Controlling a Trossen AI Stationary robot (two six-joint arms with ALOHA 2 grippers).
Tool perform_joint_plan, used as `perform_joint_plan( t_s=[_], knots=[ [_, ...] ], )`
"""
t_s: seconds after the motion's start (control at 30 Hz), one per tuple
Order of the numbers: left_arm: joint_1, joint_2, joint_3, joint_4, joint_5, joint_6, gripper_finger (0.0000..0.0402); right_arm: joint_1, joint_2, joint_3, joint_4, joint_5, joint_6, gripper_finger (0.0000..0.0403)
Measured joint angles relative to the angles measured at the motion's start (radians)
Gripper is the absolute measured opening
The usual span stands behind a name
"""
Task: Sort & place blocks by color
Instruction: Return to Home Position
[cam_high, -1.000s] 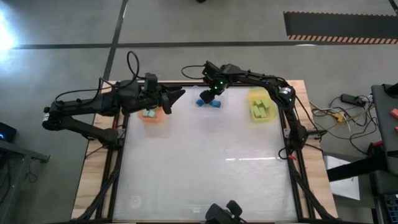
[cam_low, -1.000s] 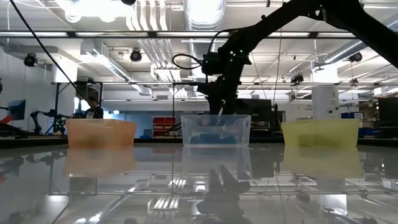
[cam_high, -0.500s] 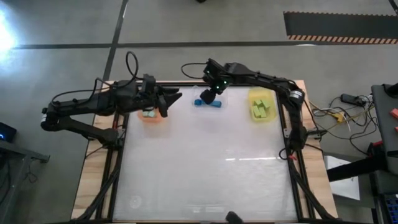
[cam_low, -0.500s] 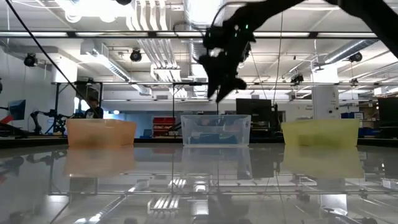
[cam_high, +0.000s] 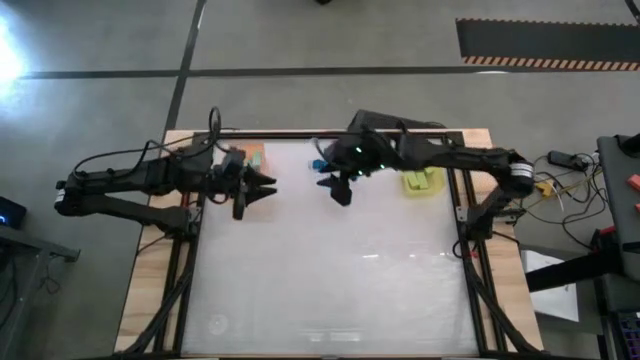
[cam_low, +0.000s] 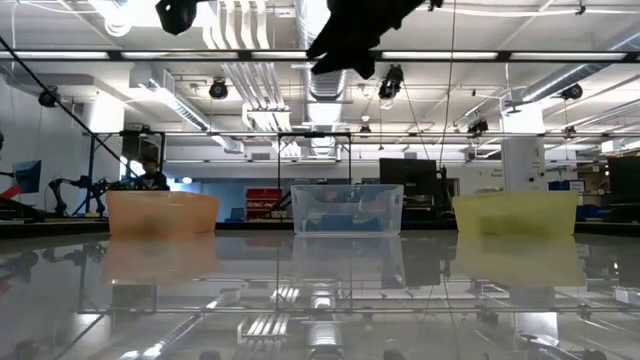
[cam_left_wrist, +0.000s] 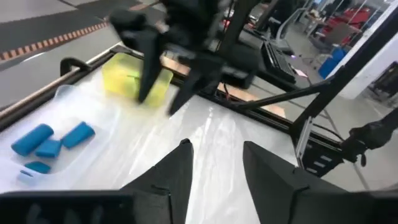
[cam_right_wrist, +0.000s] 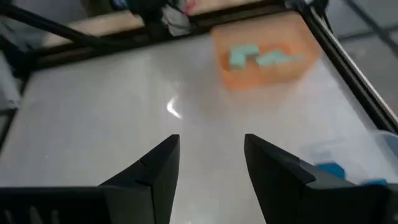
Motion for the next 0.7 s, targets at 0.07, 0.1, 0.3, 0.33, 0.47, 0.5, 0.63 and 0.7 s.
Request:
perform_joint_plan(
  t_s=[0.07,0.1,0.3,0.33,0.47,0.5,0.63,0.7],
  knots=[
    [-0.001,-0.049,-0.071,0.050,0.009,-0.014,0.0115,0.024,-0.056,-0.091,0.086,0.000,0.019,0.0170],
    [-0.001,-0.073,-0.108,0.085,0.015,-0.025,0.0108,0.035,-0.082,-0.135,0.127,-0.001,0.030,0.0170],
    [-0.002,-0.226,-0.322,0.319,0.030,-0.123,0.0064,0.064,-0.215,-0.342,0.317,0.008,0.213,0.0171],
    [-0.002,-0.247,-0.354,0.346,0.030,-0.152,0.0058,0.066,-0.234,-0.366,0.318,0.010,0.244,0.0170],
    [-0.002,-0.314,-0.462,0.414,0.030,-0.268,0.0045,0.081,-0.310,-0.471,0.352,0.015,0.274,0.0172],
    [-0.002,-0.328,-0.484,0.431,0.032,-0.274,0.0043,0.088,-0.331,-0.503,0.372,0.018,0.257,0.0173],
    [-0.002,-0.375,-0.559,0.527,0.034,-0.267,0.0037,0.115,-0.421,-0.630,0.485,0.075,0.171,0.0178],
    [-0.002,-0.397,-0.590,0.558,0.034,-0.264,0.0036,0.124,-0.466,-0.698,0.559,0.096,0.137,0.0178]
  ],
)
